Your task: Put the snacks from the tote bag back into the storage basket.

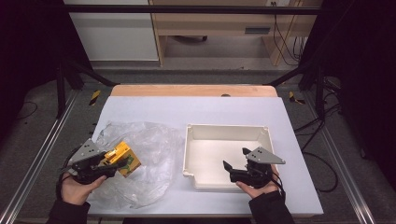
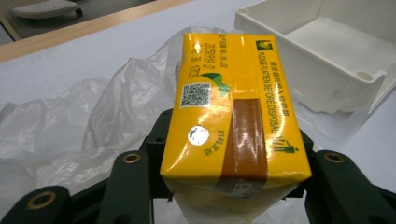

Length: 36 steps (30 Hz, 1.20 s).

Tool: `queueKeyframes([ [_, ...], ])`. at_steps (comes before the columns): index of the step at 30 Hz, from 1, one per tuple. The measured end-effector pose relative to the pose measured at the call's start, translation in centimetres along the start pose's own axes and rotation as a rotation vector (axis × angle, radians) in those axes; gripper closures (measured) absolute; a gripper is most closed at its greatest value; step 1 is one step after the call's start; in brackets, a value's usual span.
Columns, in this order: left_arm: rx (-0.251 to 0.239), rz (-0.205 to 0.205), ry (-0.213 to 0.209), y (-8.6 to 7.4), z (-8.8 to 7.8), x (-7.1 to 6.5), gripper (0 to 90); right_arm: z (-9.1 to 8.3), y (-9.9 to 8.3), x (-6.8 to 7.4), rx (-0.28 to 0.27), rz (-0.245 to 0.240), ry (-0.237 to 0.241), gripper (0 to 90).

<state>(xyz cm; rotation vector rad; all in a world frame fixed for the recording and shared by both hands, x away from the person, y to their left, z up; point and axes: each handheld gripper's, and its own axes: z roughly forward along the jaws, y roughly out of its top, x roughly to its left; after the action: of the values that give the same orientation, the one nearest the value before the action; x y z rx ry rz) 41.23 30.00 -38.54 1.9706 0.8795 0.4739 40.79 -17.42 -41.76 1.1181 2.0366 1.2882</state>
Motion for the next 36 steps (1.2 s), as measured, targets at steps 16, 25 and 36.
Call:
queueKeyframes([
  [16, -0.045, 0.011, -0.024, 2.3, -0.6, -1.8, 50.7, -0.3, -0.1, -0.3, -0.010, 0.005, 0.003, 16.6],
  [25, -0.077, 0.035, -0.041, 4.0, -1.2, -2.5, 50.7, -1.0, 0.0, -0.7, -0.025, 0.018, -0.014, 15.7],
  [36, -0.098, 0.045, -0.059, 5.9, -0.4, -2.9, 50.7, -1.3, -0.1, -1.1, -0.015, 0.023, -0.017, 12.8],
])
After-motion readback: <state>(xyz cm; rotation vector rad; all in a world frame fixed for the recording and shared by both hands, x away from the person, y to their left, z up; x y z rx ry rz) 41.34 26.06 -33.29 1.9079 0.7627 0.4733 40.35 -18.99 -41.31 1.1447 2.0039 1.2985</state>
